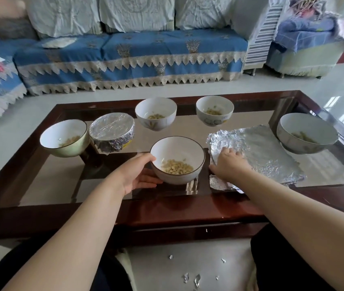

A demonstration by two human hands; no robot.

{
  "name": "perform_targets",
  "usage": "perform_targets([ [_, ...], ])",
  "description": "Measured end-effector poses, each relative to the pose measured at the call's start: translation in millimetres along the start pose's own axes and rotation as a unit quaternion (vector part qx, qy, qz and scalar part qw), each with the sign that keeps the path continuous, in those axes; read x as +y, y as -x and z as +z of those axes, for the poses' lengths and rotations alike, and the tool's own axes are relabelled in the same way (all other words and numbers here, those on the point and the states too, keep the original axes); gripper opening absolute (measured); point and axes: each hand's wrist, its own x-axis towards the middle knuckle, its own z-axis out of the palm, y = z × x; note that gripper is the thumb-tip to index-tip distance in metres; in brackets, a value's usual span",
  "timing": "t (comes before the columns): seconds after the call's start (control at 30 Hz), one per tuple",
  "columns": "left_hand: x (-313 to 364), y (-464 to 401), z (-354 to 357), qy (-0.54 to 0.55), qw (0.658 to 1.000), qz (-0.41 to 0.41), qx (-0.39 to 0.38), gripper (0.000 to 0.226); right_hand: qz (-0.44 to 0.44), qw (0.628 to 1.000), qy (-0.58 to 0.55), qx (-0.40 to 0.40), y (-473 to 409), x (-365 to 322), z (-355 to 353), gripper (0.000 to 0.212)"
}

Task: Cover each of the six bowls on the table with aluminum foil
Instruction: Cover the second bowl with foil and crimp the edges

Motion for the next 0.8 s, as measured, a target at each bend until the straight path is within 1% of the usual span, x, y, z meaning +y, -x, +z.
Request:
perform_targets([
  [0.13, 3.0, -3.5, -4.1, -0.031, 1.0, 0.001, 0.001, 0.016, -0.013, 0.999, -0.012, 0.03, 3.3, -1.2, 0.2, 0.056],
  [0.23, 4.8, -2.9, -4.0, -0.056, 0.998, 0.006, 0.008, 0.016, -0.022, 0.998, 0.0, 0.057, 5.3, -2.5, -0.7, 0.048],
  [0.33, 5.8, -6.1, -3.5, -0.129, 0.989, 0.043, 0.065, 0.023, -0.03, 0.997, -0.017, 0.062, 5.5, -3.2, -3.8, 0.043],
  [0.4, 5.2, -8.5, -5.2, -0.172, 0.976, 0.081, 0.106, 0.03, -0.037, 0.997, -0.023, 0.056, 5.5, -2.7, -7.4, 0.044],
  [0.47, 3.9, -9.9, -7.2, -0.2, 0.966, 0.106, 0.125, 0.038, -0.042, 0.997, -0.032, 0.05, 5.3, -0.7, -10.2, 0.045],
  [0.53, 2.7, -11.6, -8.7, -0.22, 0.958, 0.121, 0.139, 0.043, -0.049, 0.997, -0.033, 0.052, 4.5, 1.2, -11.2, 0.04],
  [0.67, 5.0, -14.9, -10.5, -0.221, 0.943, 0.165, 0.186, 0.045, -0.059, 0.994, 0.01, 0.096, 6.7, 1.6, -16.7, 0.019],
  [0.8, 9.1, -14.1, -12.6, -0.198, 0.929, 0.217, 0.225, 0.048, -0.058, 0.992, 0.014, 0.11, 6.5, 3.7, -25.4, 0.024],
])
